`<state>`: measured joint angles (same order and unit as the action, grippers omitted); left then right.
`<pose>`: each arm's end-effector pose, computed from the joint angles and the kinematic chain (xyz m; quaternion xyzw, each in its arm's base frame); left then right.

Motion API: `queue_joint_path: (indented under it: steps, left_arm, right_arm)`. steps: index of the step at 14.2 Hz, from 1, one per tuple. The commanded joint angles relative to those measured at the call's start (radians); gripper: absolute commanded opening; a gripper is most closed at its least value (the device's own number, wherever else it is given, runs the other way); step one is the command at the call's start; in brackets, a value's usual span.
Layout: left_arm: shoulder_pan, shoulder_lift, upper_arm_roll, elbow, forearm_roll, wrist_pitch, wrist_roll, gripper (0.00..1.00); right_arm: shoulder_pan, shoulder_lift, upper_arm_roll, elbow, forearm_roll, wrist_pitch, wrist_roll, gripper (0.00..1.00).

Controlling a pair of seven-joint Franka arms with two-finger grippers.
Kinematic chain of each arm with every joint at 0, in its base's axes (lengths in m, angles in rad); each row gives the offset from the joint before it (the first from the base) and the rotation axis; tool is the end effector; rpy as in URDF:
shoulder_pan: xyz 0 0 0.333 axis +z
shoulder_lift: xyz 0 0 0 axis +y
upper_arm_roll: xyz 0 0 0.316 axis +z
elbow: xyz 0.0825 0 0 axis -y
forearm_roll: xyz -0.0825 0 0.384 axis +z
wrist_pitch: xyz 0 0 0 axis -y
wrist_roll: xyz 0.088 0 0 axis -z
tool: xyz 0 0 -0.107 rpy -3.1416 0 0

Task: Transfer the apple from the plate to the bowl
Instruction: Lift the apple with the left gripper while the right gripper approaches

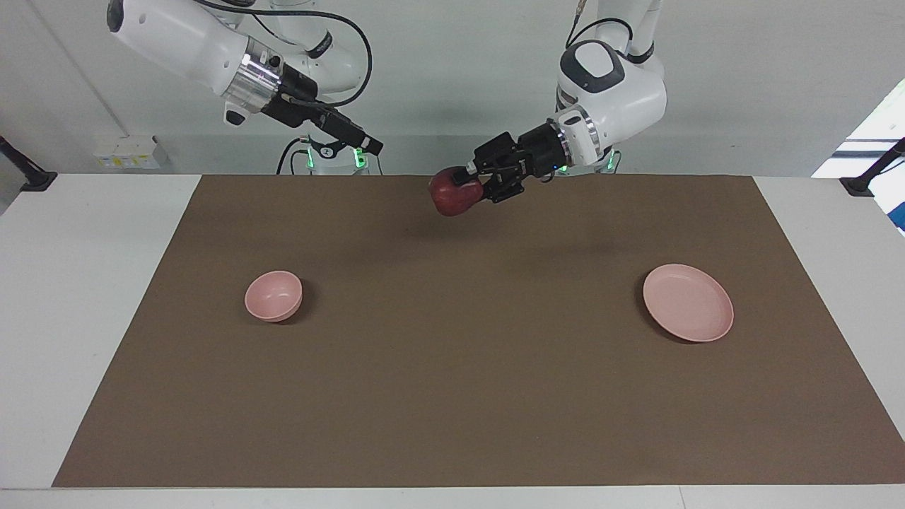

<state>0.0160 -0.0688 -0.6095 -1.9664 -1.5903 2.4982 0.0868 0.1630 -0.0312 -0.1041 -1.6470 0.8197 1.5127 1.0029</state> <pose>0.4835 -0.3286 0.5571 0.7818 0.1676 0.0639 0.5972 0.5324 0.1124 0.6368 -0.8164 0.4138 0.2433 0.3209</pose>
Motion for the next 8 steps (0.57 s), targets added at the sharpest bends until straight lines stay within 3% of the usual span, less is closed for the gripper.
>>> queue_joint_path:
  steps: [1,6,8]
  left_arm:
    - [-0.004,-0.014,-0.018,0.012,-0.042,0.079,-0.013,0.00]
    - [-0.005,-0.019,-0.038,0.029,-0.060,0.117,-0.013,0.00]
    - [-0.005,-0.022,-0.058,0.026,-0.060,0.146,-0.013,0.00]
  right_arm:
    - [-0.010,0.057,0.004,0.009,0.097,0.015,0.054,1.00]
    - [-0.011,0.086,0.004,0.021,0.162,0.038,0.060,1.00]
    - [-0.011,0.138,0.004,0.082,0.167,0.038,0.060,1.00]
